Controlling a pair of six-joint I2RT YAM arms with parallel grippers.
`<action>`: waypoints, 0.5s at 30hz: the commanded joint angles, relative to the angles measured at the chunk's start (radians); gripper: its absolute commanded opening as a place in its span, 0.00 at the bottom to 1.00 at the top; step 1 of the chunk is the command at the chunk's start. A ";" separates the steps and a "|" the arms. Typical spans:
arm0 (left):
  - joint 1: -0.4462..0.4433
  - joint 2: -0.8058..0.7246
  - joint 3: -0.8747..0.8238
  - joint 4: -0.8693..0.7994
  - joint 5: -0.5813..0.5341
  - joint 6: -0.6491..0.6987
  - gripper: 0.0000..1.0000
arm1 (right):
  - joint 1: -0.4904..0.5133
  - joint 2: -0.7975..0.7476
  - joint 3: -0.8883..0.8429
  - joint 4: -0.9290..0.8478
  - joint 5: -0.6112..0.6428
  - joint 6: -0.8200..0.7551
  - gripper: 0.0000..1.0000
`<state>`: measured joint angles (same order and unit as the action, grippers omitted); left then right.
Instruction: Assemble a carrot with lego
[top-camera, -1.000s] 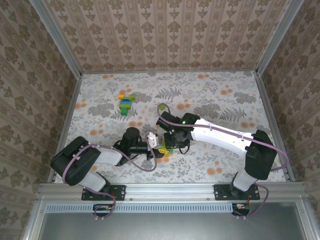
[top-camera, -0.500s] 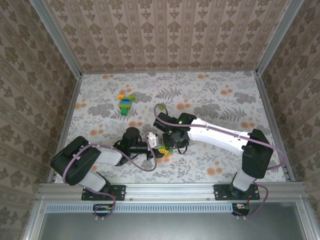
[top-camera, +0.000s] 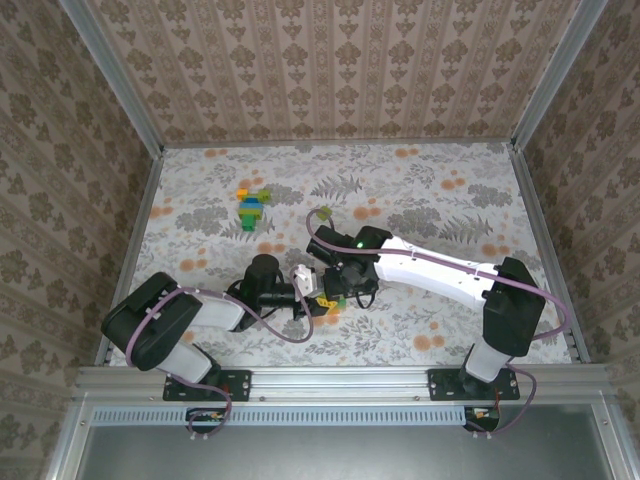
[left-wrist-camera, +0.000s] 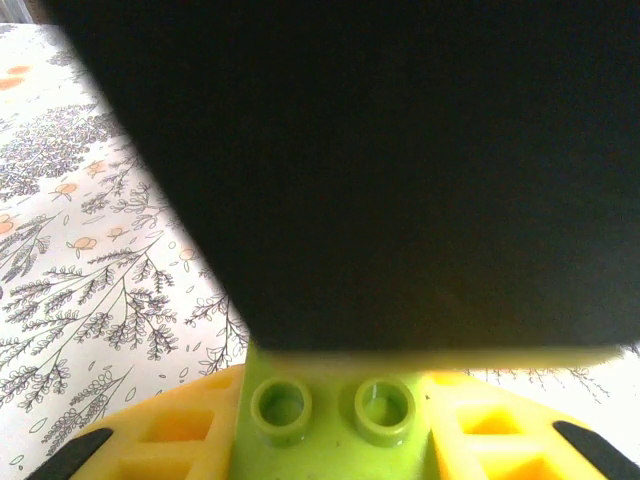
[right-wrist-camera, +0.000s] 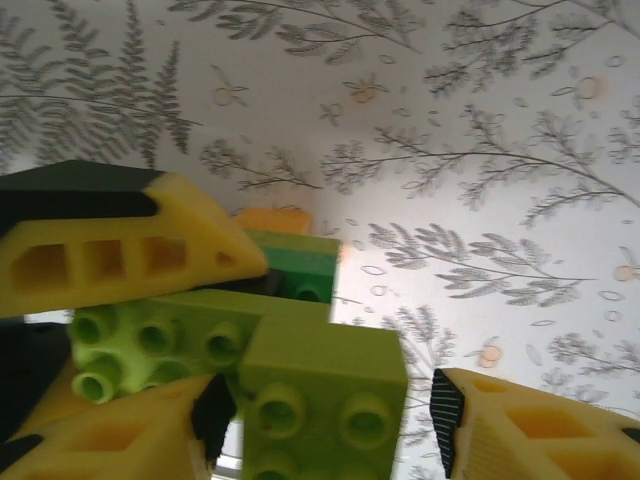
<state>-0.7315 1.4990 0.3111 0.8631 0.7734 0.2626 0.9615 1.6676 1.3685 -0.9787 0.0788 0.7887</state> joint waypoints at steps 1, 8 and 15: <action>0.000 0.029 0.014 -0.061 -0.027 0.000 0.30 | 0.028 -0.004 -0.032 0.090 -0.092 -0.005 0.62; 0.000 0.026 0.014 -0.060 -0.028 -0.001 0.30 | 0.026 -0.047 -0.046 0.106 -0.086 0.000 0.64; 0.000 0.023 0.014 -0.062 -0.027 -0.001 0.30 | 0.008 -0.101 -0.046 0.049 -0.008 0.013 0.65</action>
<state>-0.7315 1.4998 0.3149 0.8600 0.7696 0.2626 0.9649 1.6276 1.3243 -0.9344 0.0647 0.7925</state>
